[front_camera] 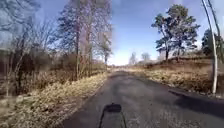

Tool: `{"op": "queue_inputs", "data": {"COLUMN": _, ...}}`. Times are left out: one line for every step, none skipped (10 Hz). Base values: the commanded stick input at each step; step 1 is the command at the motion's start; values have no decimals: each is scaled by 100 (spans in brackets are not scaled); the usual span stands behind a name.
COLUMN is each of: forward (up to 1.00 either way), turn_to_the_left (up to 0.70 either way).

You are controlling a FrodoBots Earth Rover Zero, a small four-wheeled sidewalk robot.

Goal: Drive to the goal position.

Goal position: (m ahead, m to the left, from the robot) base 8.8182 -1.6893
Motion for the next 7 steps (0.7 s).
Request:
{"op": "queue_inputs", "data": {"forward": 70, "turn_to_the_left": 6}}
{"op": "queue_inputs", "data": {"forward": 70, "turn_to_the_left": 3}}
{"op": "queue_inputs", "data": {"forward": 70, "turn_to_the_left": 1}}
{"op": "queue_inputs", "data": {"forward": 70, "turn_to_the_left": 0}}
{"op": "queue_inputs", "data": {"forward": 70, "turn_to_the_left": 0}}
{"op": "queue_inputs", "data": {"forward": 70, "turn_to_the_left": 0}}
{"op": "queue_inputs", "data": {"forward": 70, "turn_to_the_left": 0}}
